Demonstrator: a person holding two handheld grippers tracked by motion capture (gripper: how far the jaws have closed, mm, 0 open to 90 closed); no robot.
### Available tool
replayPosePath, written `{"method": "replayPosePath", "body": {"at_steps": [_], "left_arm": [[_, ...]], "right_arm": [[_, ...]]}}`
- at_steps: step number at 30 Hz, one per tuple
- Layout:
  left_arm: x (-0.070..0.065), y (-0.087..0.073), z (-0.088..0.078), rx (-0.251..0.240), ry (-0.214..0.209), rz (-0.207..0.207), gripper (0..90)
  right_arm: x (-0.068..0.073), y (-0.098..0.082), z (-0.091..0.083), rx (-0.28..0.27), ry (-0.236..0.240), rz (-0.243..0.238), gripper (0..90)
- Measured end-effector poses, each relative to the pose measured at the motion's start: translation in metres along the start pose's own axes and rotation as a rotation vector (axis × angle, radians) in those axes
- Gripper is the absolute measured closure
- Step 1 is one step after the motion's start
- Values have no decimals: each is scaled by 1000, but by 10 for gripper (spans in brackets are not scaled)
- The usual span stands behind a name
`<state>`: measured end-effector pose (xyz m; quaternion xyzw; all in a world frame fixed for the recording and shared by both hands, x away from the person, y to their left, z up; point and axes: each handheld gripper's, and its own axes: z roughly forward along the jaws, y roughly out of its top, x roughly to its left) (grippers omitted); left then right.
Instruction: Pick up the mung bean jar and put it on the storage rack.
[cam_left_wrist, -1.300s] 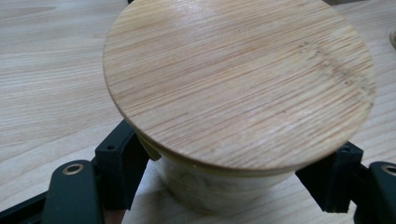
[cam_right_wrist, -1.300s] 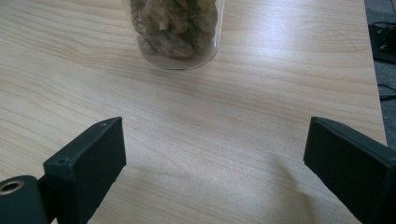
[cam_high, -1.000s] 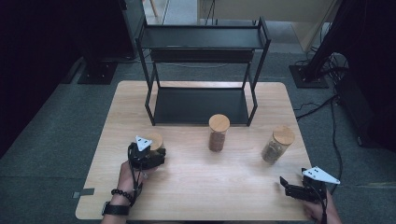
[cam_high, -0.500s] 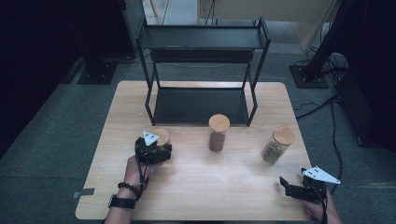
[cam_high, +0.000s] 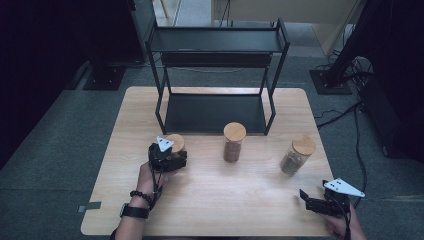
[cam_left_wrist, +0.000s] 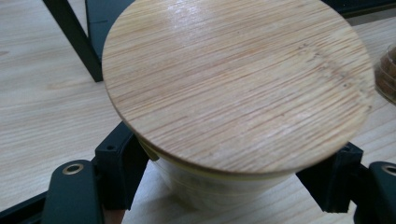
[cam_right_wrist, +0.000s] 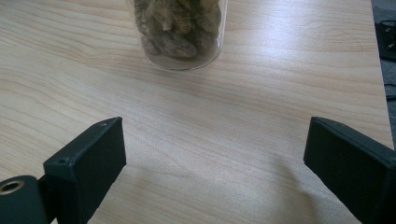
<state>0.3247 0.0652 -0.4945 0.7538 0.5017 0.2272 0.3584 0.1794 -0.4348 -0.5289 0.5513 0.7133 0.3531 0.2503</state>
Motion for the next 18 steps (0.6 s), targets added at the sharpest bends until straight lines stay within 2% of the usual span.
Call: {"method": "replayPosePath", "body": {"at_steps": [18], "left_arm": [[-8,12,13,3,-3,10,256]], "right_arm": [[0,0,0,-2,9,0,52]]}}
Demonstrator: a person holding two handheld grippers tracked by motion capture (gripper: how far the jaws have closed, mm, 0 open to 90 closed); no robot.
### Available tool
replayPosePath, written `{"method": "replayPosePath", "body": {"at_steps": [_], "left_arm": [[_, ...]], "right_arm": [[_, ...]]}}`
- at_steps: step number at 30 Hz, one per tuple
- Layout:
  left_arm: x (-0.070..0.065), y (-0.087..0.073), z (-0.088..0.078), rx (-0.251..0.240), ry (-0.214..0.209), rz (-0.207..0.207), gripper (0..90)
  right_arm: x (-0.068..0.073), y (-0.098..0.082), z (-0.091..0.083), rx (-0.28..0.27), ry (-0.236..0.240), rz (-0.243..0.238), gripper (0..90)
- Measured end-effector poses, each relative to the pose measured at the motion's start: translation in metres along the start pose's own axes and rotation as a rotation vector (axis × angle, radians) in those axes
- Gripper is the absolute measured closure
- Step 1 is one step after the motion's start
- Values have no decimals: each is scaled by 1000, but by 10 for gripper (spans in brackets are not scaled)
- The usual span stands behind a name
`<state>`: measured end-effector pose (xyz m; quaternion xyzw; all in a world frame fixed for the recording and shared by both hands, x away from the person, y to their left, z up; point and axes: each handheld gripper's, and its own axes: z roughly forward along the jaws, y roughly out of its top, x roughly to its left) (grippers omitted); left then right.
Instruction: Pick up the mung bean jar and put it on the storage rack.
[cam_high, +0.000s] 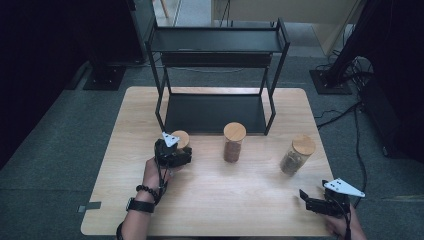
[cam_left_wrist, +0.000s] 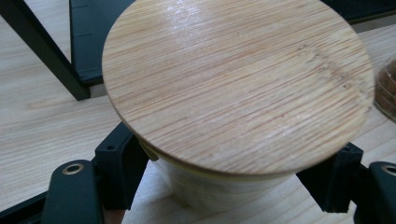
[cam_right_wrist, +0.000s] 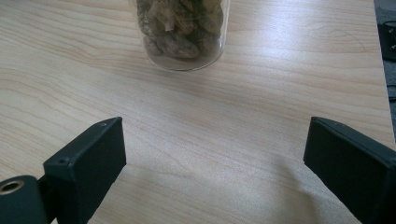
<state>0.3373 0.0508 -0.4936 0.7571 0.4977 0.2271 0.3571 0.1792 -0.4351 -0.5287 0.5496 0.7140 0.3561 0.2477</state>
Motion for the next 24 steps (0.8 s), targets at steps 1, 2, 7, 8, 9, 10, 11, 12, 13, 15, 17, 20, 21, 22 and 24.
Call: {"method": "replayPosePath", "body": {"at_steps": [1,2,7,8,9,10,11,12,13,15,17,20,21,22,24], "left_arm": [[0,1,0,2,0,1,255],[0,1,0,1,-2,-3,255],[0,4,2,1,-2,-6,255],[0,5,2,3,-1,-3,255],[0,6,3,2,0,-7,255],[0,6,4,1,-1,-8,256],[0,7,4,1,-1,-7,256],[0,8,5,0,-1,-7,256],[0,9,5,0,0,-8,255],[-1,10,6,-1,0,-6,256],[-1,12,8,-3,5,-3,255],[-2,14,9,-2,6,-4,255],[-2,15,10,-2,6,-4,255],[-2,16,11,-1,6,-4,255],[-3,17,12,2,6,-3,255]], "right_arm": [[0,0,0,0,1,0,52],[0,0,0,0,1,0,52],[0,0,0,1,0,-1,52],[0,0,0,1,0,-1,52],[0,0,0,0,0,-1,52],[0,0,0,0,0,-1,52],[0,0,0,0,0,-1,52],[0,0,0,0,0,-1,52],[0,0,0,0,0,-1,52],[0,0,0,0,0,0,52],[0,0,0,0,1,0,52],[0,0,0,0,1,0,52],[0,0,0,1,1,-1,52],[0,0,0,1,1,-1,52],[0,0,0,0,2,-1,52]]}}
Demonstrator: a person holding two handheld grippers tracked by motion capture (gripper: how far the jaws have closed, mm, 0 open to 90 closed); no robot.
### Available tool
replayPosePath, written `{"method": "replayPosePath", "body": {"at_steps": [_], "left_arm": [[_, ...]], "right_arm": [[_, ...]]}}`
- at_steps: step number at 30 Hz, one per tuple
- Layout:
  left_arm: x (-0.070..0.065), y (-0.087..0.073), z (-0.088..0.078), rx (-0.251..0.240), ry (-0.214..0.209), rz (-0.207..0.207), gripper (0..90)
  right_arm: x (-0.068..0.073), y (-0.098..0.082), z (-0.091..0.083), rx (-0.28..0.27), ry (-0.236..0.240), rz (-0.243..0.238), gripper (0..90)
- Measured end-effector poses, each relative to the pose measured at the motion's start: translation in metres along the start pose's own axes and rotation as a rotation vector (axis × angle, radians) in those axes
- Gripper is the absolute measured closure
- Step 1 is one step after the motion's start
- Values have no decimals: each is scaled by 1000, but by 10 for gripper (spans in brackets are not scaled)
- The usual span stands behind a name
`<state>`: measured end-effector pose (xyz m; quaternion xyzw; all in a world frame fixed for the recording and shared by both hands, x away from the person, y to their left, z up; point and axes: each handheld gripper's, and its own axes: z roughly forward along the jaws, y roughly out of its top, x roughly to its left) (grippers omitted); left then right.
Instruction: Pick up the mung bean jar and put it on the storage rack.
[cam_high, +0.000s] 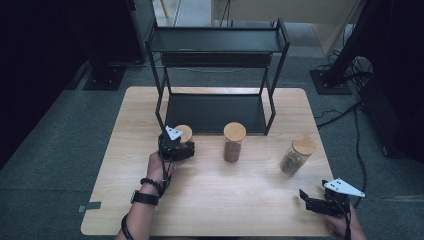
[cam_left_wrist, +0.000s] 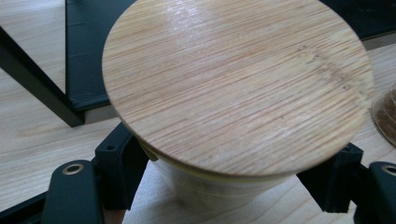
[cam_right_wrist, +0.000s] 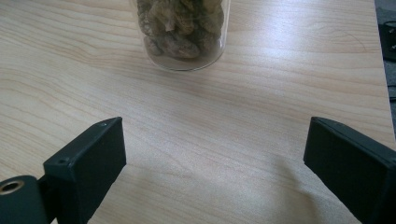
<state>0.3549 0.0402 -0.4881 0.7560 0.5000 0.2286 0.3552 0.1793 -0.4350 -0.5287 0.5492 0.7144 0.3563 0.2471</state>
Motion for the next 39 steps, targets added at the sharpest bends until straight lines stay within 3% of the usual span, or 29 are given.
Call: {"method": "replayPosePath", "body": {"at_steps": [10,39], "left_arm": [[-3,7,5,-2,0,-1,255],[5,28,26,-5,29,-13,255]], "right_arm": [[0,0,0,1,4,-2,52],[-1,1,1,6,13,0,52]]}}
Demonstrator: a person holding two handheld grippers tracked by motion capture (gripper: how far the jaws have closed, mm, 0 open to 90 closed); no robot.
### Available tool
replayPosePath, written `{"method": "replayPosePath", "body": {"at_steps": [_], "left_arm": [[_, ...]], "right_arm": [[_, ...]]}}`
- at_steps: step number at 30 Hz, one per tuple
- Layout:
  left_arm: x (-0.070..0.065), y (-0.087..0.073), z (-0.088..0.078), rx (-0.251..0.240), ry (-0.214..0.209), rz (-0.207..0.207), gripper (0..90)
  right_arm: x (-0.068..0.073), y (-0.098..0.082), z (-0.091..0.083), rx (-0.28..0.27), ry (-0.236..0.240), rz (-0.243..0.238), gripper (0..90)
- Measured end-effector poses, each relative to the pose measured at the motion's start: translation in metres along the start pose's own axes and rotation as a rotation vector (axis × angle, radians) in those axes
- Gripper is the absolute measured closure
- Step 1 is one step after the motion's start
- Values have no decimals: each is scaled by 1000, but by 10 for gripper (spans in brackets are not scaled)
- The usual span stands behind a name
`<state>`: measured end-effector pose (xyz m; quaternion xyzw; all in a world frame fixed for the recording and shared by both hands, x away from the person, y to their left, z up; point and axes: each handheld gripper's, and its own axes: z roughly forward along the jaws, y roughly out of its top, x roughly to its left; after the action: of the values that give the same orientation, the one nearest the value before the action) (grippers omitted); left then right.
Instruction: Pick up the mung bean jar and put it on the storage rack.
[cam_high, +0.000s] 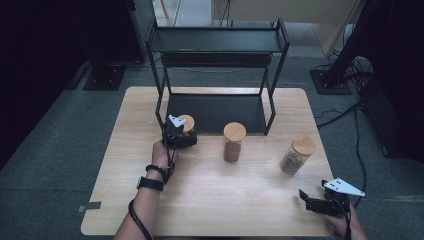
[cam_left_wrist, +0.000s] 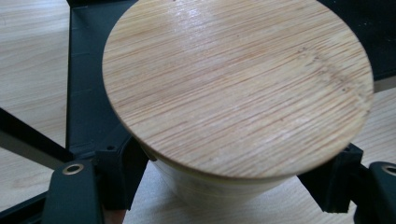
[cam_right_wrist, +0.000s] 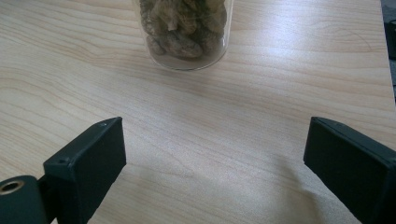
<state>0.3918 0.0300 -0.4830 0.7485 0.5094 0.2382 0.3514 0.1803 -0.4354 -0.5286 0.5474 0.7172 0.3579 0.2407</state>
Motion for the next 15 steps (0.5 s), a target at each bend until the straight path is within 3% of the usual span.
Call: {"method": "replayPosePath", "body": {"at_steps": [15], "left_arm": [[-1,9,9,-4,2,3,255]], "right_arm": [[0,0,0,1,1,2,52]]}}
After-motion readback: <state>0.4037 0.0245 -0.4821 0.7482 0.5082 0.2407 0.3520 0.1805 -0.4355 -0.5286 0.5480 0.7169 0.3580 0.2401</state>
